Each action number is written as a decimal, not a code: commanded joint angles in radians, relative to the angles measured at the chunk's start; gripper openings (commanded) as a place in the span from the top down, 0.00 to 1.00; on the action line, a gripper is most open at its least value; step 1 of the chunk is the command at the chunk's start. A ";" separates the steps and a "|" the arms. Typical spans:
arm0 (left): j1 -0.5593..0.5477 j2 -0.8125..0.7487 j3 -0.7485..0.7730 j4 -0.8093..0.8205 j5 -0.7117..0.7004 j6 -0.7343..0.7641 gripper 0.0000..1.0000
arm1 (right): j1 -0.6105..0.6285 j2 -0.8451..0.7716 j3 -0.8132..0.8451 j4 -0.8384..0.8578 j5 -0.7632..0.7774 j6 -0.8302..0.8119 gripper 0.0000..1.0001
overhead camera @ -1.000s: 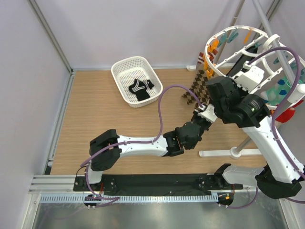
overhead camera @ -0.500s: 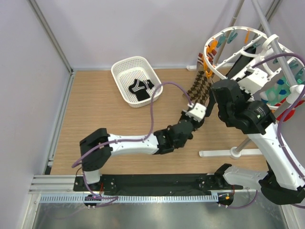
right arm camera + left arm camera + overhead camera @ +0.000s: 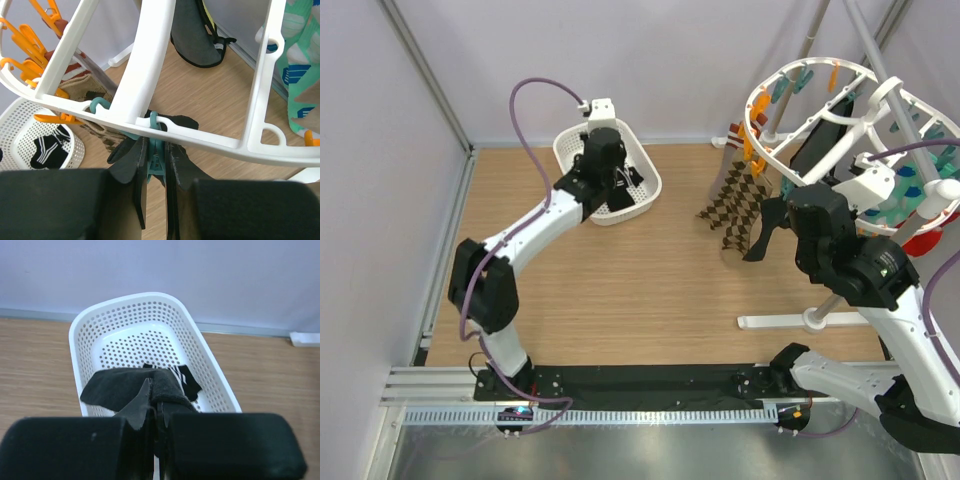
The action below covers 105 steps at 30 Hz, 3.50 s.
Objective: Remove the socks clipped to the hanger
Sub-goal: Place the sock in the bin, then remove the sock from the hanger.
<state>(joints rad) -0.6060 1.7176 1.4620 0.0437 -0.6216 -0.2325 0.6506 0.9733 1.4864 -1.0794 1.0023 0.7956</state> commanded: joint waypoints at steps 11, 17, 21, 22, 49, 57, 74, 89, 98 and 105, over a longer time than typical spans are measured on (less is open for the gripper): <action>0.050 0.182 0.164 -0.150 0.227 -0.024 0.31 | -0.003 -0.050 -0.011 0.038 -0.033 -0.041 0.99; -0.157 -0.073 -0.144 0.140 0.519 0.064 0.28 | -0.003 -0.056 -0.011 0.052 -0.053 -0.045 0.99; -0.311 -0.136 -0.250 0.297 0.595 0.074 0.29 | -0.003 -0.059 -0.005 0.052 -0.074 -0.039 0.99; -0.336 -0.122 -0.249 0.323 0.596 0.078 0.28 | -0.003 -0.064 -0.005 0.050 -0.077 -0.039 0.99; -0.521 0.274 0.138 0.384 0.738 0.048 0.57 | -0.003 -0.127 0.034 -0.059 -0.067 -0.009 0.79; -0.543 0.241 0.126 0.366 0.645 0.045 1.00 | -0.003 -0.136 0.097 -0.163 -0.111 0.001 0.46; -0.666 0.165 0.028 0.444 0.254 0.157 1.00 | -0.003 -0.053 0.230 -0.073 -0.350 -0.165 0.46; -0.739 0.166 0.027 0.525 0.014 0.297 1.00 | -0.005 0.074 0.256 -0.151 -0.157 -0.084 0.51; -0.810 0.220 0.070 0.616 -0.121 0.482 1.00 | -0.003 0.058 0.216 -0.136 -0.085 -0.073 0.49; -0.813 0.231 0.093 0.591 -0.127 0.472 1.00 | -0.003 0.074 0.213 -0.116 -0.079 -0.079 0.46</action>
<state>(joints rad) -1.4200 1.9430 1.5043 0.5793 -0.7067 0.2237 0.6502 1.0477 1.7016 -1.2362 0.8799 0.7109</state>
